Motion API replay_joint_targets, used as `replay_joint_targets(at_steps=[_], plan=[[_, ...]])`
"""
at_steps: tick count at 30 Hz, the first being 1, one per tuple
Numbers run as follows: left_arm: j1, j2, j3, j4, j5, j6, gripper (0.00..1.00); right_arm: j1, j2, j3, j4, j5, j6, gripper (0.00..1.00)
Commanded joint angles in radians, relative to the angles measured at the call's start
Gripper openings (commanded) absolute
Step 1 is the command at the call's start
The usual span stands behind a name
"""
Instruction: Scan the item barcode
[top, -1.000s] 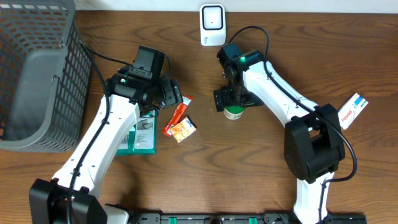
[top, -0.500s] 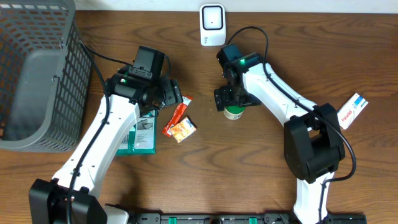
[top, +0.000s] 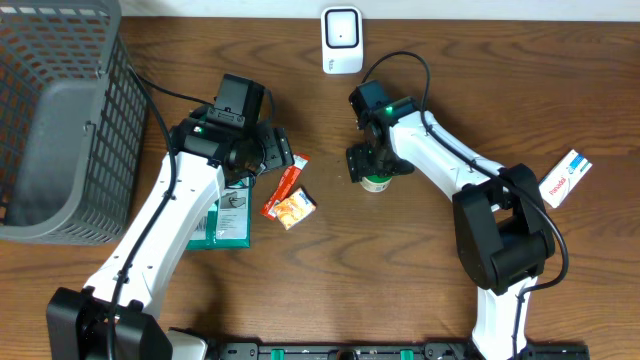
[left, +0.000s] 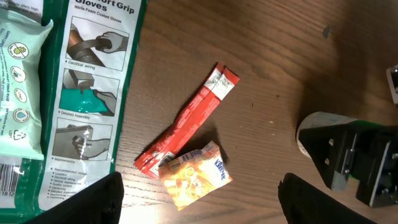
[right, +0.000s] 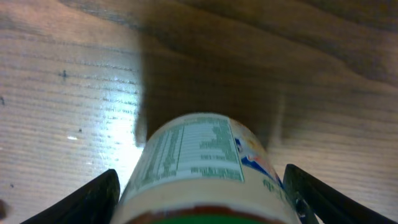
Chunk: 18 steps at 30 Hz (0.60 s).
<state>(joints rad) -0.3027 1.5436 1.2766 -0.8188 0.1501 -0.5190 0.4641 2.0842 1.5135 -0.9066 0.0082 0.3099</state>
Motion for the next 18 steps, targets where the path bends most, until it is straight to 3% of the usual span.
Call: replay_joint_targets(at_steps=[1, 9, 16, 18], plan=[[0.003, 0.005, -0.006, -0.004, -0.013, 0.010, 0.81, 0.002, -0.001, -0.028, 0.019, 0.010, -0.004, 0.78], [0.003, 0.005, -0.006, -0.003, -0.013, 0.010, 0.82, 0.002, -0.002, -0.015, -0.006, 0.015, -0.023, 0.61], [0.003, 0.005, -0.006, -0.003, -0.013, 0.010, 0.81, 0.000, -0.042, 0.187, -0.177, 0.017, -0.082, 0.30], [0.003, 0.005, -0.006, -0.004, -0.013, 0.010, 0.82, 0.001, -0.061, 0.285, -0.244, 0.017, -0.102, 0.13]])
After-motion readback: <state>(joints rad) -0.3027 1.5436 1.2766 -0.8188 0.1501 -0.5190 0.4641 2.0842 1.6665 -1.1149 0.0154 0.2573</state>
